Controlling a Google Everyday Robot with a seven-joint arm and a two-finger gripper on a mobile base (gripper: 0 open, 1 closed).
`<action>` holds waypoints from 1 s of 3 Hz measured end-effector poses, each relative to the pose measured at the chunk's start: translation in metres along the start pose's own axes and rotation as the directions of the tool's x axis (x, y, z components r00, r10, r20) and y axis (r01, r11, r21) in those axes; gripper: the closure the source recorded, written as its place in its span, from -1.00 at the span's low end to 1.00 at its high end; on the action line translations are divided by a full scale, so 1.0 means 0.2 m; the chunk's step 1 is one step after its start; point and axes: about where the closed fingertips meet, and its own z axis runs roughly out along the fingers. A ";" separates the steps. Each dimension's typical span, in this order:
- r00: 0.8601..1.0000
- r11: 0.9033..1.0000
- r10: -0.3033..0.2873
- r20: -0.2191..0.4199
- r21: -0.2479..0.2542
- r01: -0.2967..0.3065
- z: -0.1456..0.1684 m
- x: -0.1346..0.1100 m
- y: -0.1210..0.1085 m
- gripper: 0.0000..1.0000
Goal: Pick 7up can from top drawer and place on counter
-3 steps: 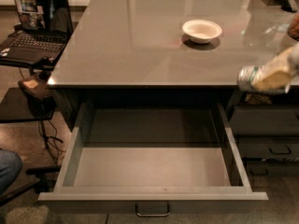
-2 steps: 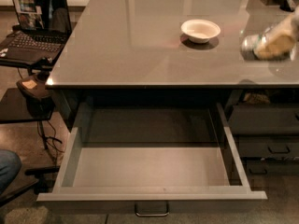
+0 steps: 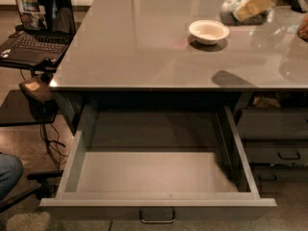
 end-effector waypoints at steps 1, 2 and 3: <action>0.988 0.987 0.020 0.151 -0.161 0.005 0.32 -0.32 0.24 1.00; 0.969 0.934 0.105 0.224 -0.356 -0.019 0.71 -0.46 0.58 1.00; 0.961 0.870 0.172 0.215 -0.491 -0.046 1.02 -0.43 0.90 1.00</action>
Offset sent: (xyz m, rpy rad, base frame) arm 0.0676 0.2878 -0.1553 0.5298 0.2273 0.4356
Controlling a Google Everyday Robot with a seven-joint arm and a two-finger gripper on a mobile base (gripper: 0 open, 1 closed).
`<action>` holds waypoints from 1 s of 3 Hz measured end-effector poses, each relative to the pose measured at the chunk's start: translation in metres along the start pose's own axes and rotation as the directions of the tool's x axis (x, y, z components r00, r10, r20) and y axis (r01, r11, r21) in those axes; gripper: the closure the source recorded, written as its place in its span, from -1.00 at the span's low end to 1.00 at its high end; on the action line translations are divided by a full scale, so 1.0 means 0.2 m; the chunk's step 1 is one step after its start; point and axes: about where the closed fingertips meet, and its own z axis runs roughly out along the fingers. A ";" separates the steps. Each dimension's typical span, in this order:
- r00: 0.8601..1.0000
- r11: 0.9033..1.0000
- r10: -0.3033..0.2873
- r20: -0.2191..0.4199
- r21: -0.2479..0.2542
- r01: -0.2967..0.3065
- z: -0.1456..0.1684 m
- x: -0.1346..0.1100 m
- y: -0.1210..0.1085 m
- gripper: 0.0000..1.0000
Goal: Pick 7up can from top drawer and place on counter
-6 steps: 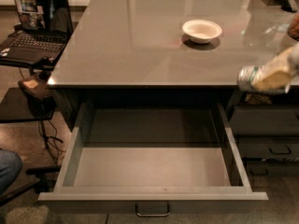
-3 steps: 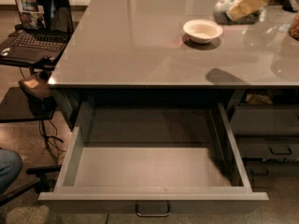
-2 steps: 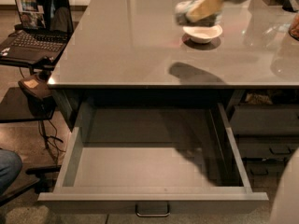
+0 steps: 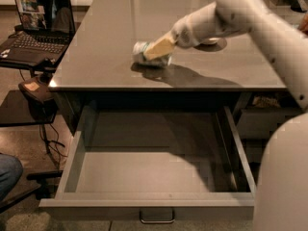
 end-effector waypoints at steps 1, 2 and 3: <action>1.000 1.000 0.008 -0.006 -0.019 -0.008 0.05 0.03 0.02 1.00; 1.000 1.000 0.008 -0.006 -0.019 -0.008 0.05 0.03 0.02 0.63; 1.000 1.000 0.008 -0.006 -0.019 -0.008 0.05 0.03 0.02 0.16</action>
Offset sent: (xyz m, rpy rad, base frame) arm -0.0020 0.0067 -0.0098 0.0028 0.0173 0.0111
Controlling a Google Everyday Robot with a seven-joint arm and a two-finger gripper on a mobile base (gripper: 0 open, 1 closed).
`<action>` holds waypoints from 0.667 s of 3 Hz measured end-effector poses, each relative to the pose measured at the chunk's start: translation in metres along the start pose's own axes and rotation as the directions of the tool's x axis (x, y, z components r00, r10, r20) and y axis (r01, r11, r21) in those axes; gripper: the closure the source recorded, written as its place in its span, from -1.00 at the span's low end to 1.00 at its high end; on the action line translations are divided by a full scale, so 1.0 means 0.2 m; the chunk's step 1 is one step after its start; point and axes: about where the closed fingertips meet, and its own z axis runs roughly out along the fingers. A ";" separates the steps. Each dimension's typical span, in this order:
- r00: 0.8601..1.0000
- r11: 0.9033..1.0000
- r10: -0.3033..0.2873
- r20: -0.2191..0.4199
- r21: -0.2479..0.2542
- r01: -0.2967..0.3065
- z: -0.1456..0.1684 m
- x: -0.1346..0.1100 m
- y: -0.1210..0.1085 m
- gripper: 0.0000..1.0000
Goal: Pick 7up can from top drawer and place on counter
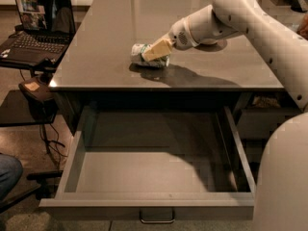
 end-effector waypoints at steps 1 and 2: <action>1.000 1.000 0.000 0.000 0.000 0.000 0.00 0.00 0.00 -0.31; 1.000 1.000 0.000 0.000 0.000 0.000 0.00 0.00 0.00 -0.77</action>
Offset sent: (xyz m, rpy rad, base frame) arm 0.0000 0.0000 0.0000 0.0000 0.0000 0.0000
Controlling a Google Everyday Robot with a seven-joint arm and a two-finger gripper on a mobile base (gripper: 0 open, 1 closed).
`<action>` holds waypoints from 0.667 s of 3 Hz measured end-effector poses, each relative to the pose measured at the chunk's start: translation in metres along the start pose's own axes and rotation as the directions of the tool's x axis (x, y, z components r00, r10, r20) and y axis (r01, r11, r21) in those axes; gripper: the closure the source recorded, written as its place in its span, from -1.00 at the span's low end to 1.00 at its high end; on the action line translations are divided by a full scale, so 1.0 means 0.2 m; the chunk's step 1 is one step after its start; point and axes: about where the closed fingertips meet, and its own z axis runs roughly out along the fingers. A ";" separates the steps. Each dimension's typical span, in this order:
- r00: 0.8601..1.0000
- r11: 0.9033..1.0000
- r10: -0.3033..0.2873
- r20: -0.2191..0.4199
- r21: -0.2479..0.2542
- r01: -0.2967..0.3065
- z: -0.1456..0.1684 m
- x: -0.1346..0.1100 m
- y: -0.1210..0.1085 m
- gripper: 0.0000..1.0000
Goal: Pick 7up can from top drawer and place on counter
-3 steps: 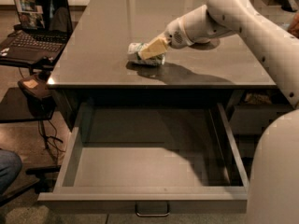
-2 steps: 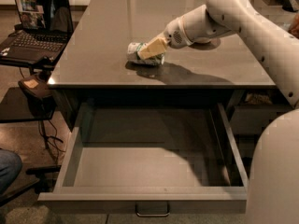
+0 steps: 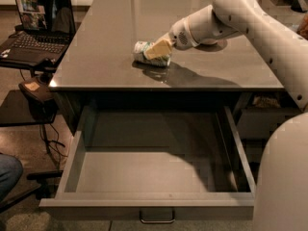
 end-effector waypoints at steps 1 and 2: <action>1.000 1.000 0.000 0.000 0.000 0.000 0.00 0.00 0.00 -1.00; 1.000 1.000 0.000 0.000 0.000 0.000 0.00 0.00 0.00 -1.00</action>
Offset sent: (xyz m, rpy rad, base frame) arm 0.0000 0.0000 0.0000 0.0000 0.0000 0.0000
